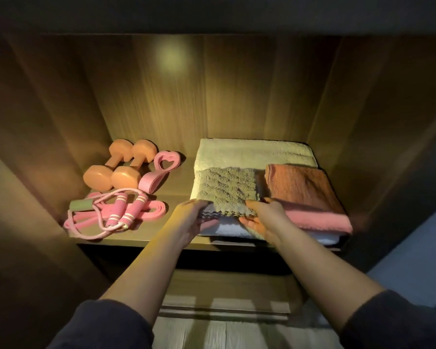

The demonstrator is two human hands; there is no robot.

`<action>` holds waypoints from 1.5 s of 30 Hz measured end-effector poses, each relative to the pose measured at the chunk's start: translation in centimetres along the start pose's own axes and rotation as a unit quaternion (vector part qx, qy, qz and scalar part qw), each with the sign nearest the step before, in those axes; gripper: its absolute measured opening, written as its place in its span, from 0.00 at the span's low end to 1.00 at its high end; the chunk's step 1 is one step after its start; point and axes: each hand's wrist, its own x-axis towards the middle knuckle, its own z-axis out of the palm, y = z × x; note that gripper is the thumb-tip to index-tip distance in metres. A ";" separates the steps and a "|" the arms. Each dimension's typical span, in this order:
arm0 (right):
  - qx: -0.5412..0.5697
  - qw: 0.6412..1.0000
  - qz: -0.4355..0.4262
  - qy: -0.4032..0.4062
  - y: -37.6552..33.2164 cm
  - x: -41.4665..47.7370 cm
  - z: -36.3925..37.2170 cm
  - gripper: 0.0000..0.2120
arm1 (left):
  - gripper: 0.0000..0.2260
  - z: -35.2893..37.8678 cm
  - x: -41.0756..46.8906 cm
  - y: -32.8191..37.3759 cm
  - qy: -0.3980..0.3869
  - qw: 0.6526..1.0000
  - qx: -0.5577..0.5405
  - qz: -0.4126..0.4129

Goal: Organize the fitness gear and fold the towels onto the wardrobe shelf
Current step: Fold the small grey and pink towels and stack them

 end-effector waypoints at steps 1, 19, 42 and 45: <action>-0.009 1.000 0.002 -0.001 0.2 -0.3 -0.1 0.25 | 0.05 0.0 -0.3 -0.1 0.007 1.000 0.004 0.000; -0.287 0.956 0.067 -0.012 -4.0 3.9 1.9 0.32 | 0.21 1.4 5.2 4.9 0.059 0.946 0.314 -0.059; -0.505 0.800 -0.319 -0.058 -11.7 -0.6 0.5 0.13 | 0.07 4.3 1.2 11.5 -0.056 0.894 0.322 0.308; -0.539 0.780 -0.288 -0.133 -12.1 -3.1 0.6 0.10 | 0.12 4.7 -1.6 11.8 -0.082 0.817 0.436 0.368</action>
